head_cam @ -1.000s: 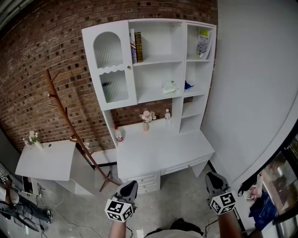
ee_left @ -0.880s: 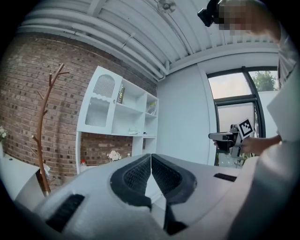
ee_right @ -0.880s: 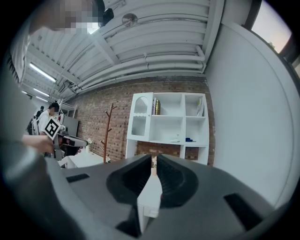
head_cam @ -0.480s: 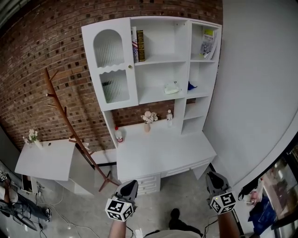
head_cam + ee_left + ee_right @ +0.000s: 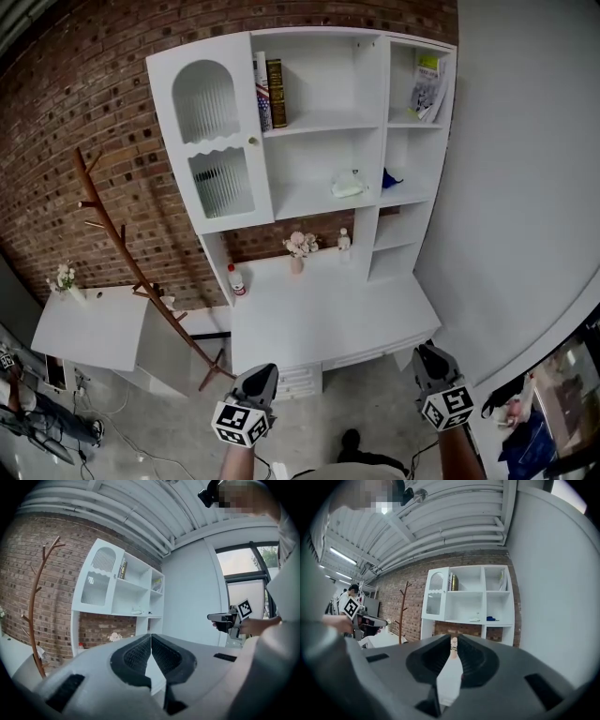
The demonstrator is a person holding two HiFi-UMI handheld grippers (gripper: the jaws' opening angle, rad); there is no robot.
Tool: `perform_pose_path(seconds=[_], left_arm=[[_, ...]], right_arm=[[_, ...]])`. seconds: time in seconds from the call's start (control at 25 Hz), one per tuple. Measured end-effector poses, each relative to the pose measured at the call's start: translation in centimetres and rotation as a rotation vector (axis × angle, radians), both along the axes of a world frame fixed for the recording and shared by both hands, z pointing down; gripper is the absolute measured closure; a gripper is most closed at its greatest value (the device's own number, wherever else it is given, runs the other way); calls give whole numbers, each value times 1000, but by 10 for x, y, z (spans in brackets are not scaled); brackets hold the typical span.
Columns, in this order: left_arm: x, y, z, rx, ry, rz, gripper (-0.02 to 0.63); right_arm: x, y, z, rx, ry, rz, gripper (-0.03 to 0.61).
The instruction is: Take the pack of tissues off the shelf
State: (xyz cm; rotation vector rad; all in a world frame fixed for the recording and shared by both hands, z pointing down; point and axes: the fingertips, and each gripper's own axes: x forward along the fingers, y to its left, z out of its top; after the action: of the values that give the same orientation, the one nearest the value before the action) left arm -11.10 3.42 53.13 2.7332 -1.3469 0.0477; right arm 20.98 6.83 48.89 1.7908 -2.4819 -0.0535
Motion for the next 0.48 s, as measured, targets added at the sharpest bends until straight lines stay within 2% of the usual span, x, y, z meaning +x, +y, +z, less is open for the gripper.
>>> perform_pose_path(seconds=[0.48], left_arm=[[49,-63,-5,9,-1,-27,588]], right_arm=[[38,-84,1,0,-1,-72,545]])
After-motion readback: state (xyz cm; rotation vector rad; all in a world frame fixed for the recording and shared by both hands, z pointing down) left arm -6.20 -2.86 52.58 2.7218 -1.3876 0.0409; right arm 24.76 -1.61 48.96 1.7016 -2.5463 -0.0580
